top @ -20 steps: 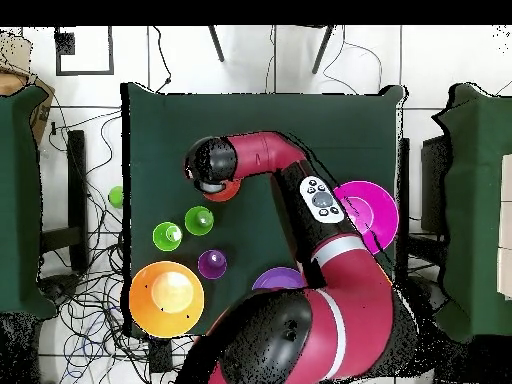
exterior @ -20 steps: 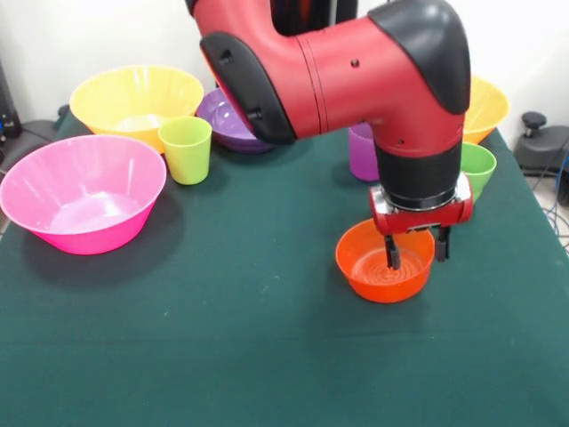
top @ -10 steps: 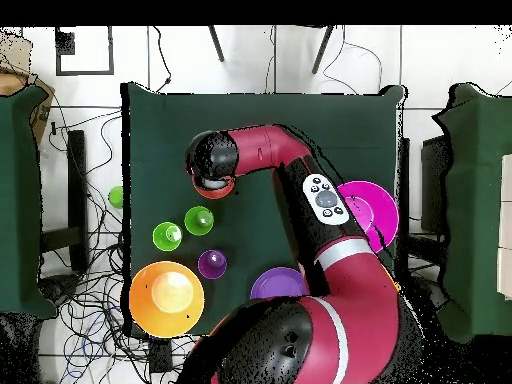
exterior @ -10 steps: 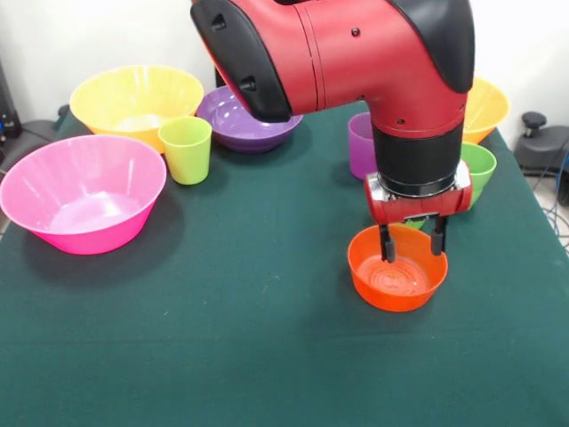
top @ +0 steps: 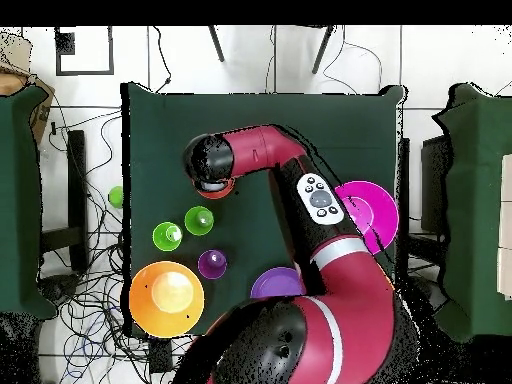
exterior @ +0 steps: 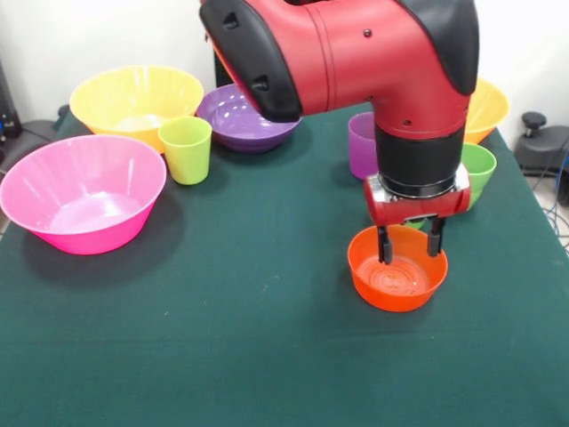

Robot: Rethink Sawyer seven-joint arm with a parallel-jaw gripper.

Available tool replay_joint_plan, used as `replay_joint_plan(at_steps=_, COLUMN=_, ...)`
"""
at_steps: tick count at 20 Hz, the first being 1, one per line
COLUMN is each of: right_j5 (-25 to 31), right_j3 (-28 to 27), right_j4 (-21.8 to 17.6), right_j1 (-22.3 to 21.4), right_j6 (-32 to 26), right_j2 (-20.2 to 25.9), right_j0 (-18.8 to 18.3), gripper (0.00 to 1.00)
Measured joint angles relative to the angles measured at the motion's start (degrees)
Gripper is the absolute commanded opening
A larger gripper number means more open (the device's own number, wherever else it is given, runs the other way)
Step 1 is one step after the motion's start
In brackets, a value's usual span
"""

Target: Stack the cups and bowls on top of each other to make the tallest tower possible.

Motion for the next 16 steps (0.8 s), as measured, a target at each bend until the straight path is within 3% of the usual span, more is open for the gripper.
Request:
replay_joint_plan(at_steps=9, right_j5=0.0, right_j3=0.0, right_j4=-1.0, right_j1=0.6, right_j6=0.0, right_j2=0.0, right_j0=0.9, gripper=1.0)
replay_joint_plan(at_steps=16, right_j5=0.0, right_j3=-0.3, right_j4=-1.6, right_j1=4.1, right_j6=0.0, right_j2=0.2, right_j0=-0.2, gripper=1.0)
